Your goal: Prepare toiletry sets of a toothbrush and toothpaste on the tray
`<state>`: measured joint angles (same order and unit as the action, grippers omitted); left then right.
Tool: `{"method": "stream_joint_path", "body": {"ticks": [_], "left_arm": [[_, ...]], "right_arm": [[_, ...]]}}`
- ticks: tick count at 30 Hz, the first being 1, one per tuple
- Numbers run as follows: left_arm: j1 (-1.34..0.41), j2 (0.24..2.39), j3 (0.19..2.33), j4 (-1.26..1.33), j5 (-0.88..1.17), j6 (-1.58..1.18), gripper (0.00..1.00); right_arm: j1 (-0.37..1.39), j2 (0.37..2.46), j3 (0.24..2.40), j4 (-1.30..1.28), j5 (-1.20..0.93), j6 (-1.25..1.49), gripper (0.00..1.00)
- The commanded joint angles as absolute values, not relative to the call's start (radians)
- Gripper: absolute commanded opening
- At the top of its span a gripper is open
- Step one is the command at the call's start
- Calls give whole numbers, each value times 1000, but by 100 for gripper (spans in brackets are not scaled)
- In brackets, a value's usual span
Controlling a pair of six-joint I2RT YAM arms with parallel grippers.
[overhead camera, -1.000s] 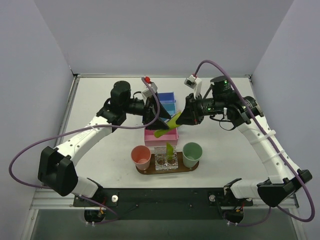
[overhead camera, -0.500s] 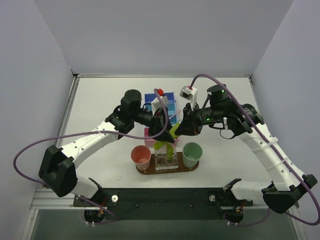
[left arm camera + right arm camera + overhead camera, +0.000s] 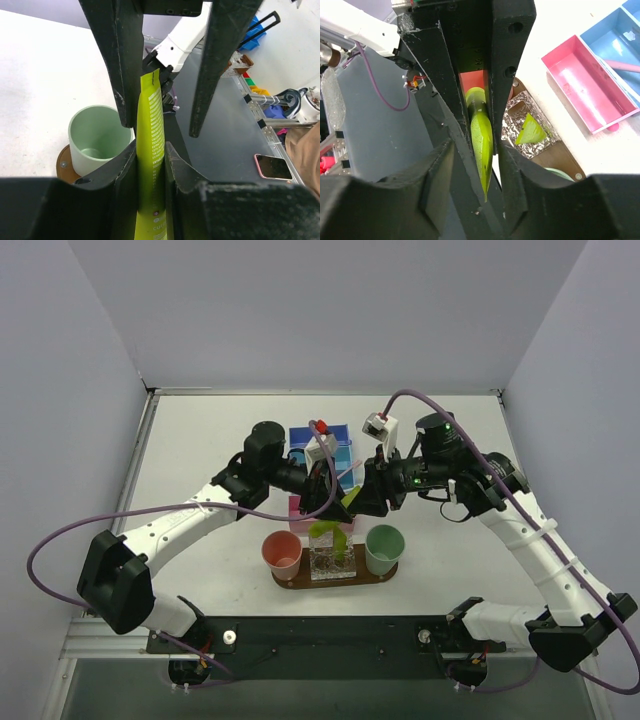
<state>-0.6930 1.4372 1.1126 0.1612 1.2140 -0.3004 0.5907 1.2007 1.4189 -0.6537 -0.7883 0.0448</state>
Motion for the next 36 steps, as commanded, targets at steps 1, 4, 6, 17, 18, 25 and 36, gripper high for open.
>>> {"method": "stream_joint_path", "body": {"ticks": [1,4,6,17,18,25,36], "left_arm": [[-698,1393,1100,199,1166,-262,6],[-698,1378,1089,215,1147,-267,5],[-698,1370,1081,230,1140,-268,5],[-698,1356,1051,316,1124,-327,28],[-696,1353,1063,301,1109,-316,39],[-574,1227,1100,2,887,-57,75],[-318,1123,1040,42,658,-109,77]], "right_arm": [[589,1143,1373,-560,-770,112,39],[583,1123,1350,-525,-761,136,39],[580,1109,1341,-503,-752,150,36],[560,1078,1282,-419,-779,195,0],[560,1068,1282,-416,-772,195,0],[564,968,1284,-468,-554,198,0],[733,974,1354,-551,-319,192,0]]}}
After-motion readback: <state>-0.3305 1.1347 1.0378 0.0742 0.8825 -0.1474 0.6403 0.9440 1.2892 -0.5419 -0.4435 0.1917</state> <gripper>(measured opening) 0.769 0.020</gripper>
